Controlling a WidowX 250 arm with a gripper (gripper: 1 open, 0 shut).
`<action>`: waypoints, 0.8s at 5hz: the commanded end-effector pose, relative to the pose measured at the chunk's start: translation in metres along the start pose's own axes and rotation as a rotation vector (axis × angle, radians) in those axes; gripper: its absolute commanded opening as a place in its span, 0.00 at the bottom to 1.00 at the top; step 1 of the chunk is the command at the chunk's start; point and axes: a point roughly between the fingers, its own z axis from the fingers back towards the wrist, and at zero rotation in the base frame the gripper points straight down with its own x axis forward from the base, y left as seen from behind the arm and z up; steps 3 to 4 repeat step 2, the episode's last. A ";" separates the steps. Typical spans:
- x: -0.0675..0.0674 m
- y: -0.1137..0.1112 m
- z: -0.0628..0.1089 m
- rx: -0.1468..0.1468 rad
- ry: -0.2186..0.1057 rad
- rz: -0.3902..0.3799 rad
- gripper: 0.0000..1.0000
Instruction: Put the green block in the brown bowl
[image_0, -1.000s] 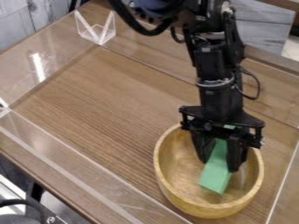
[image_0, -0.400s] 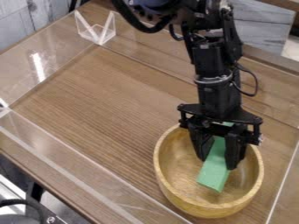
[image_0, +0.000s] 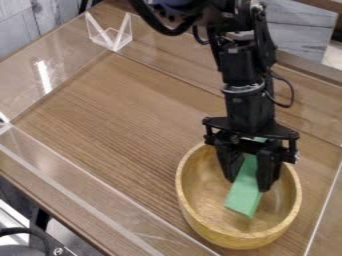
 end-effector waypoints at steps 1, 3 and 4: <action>0.010 -0.002 0.013 -0.007 -0.046 -0.008 0.00; 0.010 -0.001 0.013 -0.009 -0.042 -0.007 0.00; 0.010 -0.001 0.013 -0.009 -0.042 -0.007 0.00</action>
